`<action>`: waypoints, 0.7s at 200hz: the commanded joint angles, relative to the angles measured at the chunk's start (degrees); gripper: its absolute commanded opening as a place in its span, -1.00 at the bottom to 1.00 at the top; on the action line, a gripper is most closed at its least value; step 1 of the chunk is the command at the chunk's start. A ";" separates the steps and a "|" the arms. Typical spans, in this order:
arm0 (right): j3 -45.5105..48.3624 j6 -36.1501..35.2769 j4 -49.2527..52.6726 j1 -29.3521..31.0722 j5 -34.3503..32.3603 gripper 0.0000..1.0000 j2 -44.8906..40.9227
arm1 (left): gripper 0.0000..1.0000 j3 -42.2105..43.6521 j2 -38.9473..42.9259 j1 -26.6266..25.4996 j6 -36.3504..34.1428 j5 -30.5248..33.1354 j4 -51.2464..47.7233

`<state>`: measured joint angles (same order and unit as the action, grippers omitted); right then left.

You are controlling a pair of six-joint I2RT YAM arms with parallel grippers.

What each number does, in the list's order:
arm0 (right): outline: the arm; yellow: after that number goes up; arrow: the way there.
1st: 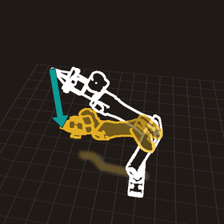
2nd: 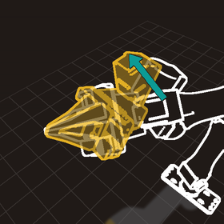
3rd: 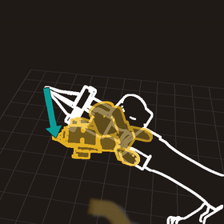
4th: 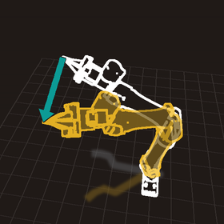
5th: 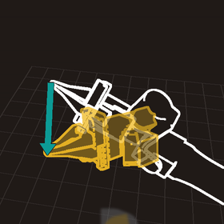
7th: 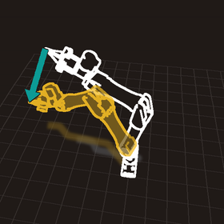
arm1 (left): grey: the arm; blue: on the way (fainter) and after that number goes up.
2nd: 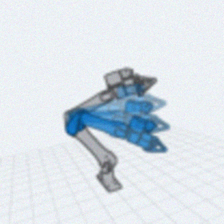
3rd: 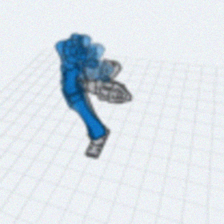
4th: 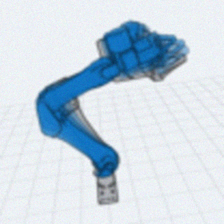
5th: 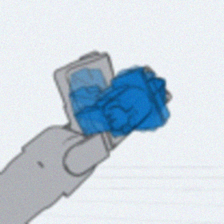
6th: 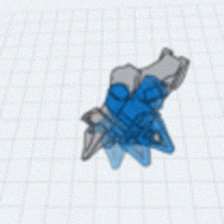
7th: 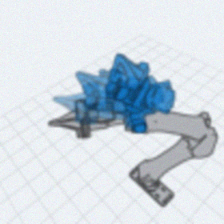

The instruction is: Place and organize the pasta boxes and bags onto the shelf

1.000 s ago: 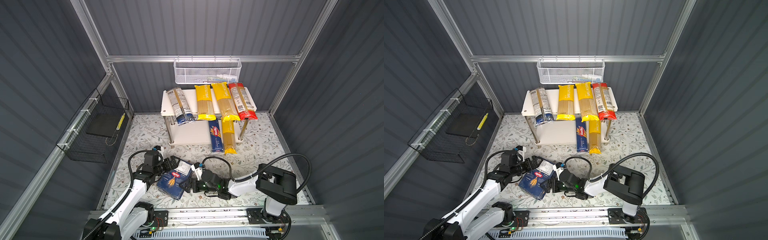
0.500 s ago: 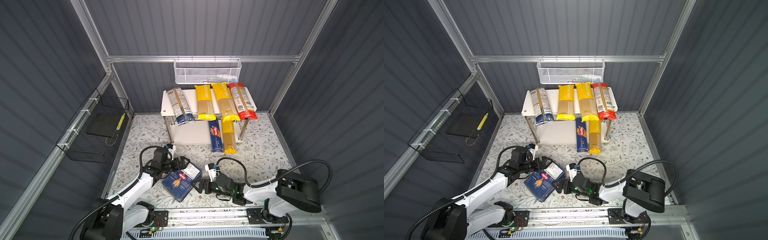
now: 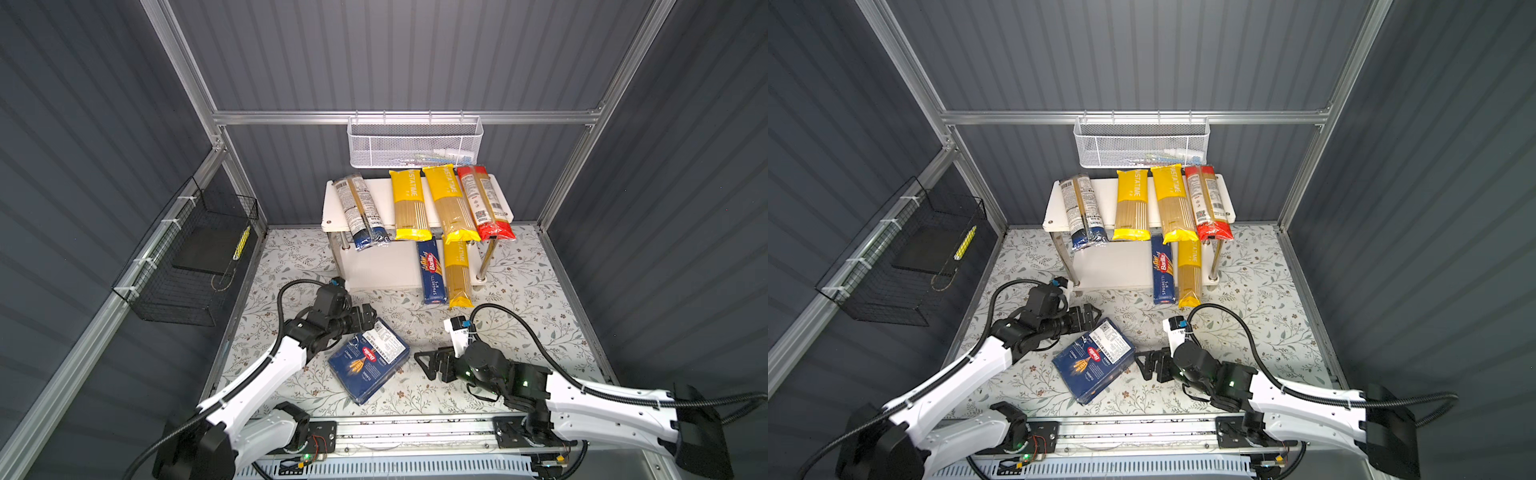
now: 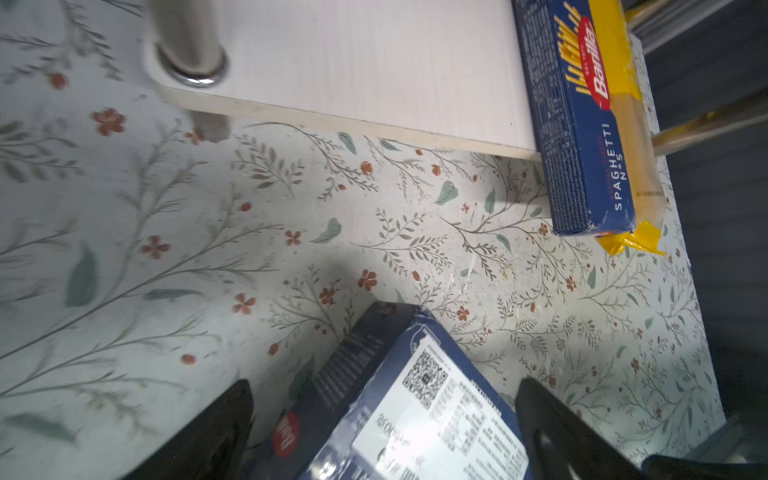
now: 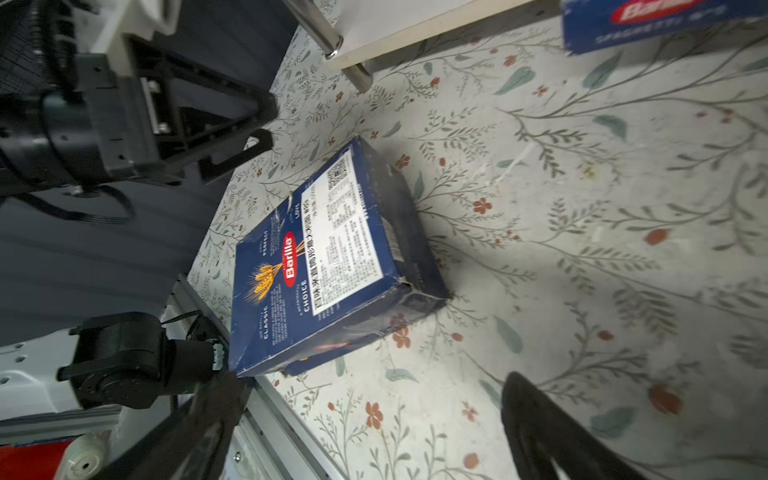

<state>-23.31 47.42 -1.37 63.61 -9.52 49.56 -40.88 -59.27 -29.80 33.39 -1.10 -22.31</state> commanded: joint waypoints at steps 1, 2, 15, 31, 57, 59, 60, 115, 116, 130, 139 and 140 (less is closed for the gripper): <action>-1.87 -7.00 9.98 -3.00 3.67 0.98 -1.99 | 0.99 2.93 7.26 0.10 6.41 3.63 -11.17; -1.89 -7.17 10.07 -3.16 3.96 0.98 -2.00 | 0.99 3.23 7.60 0.10 6.77 3.51 -11.22; -3.29 -9.50 10.80 -5.04 6.14 0.98 -1.46 | 0.99 5.96 11.96 0.09 10.33 1.91 -12.28; -5.15 -11.70 11.44 -7.00 8.00 0.98 0.20 | 0.99 8.37 16.43 0.10 13.09 1.01 -14.14; -7.86 -15.49 10.66 -10.06 12.46 0.98 3.81 | 0.99 8.68 22.16 0.14 15.26 7.13 -23.25; -8.01 -15.75 10.50 -10.30 12.93 0.98 4.21 | 0.99 8.57 22.44 0.11 15.23 7.77 -24.09; -8.13 -15.85 10.37 -10.46 13.12 0.98 4.44 | 0.99 8.51 22.53 0.14 15.31 8.04 -24.40; -15.30 -21.37 5.52 -12.99 23.65 0.98 18.56 | 0.99 11.67 28.26 0.01 19.11 7.10 -30.26; -15.46 -21.48 5.46 -12.99 23.75 0.98 18.86 | 0.99 11.73 28.38 0.01 19.14 6.96 -30.26; -17.61 -22.72 5.77 -13.08 24.68 0.98 22.41 | 0.99 13.49 31.47 0.01 20.09 4.19 -29.24; -18.75 -23.52 5.79 -13.18 25.43 0.98 24.35 | 0.99 14.47 33.33 0.05 20.67 2.30 -28.75; -18.90 -23.56 5.78 -13.17 25.51 0.98 24.57 | 0.99 14.58 33.42 0.03 20.80 2.14 -28.75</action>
<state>-38.92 27.81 5.54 50.70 11.57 70.48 -28.64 -29.65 -29.80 51.27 5.41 -48.97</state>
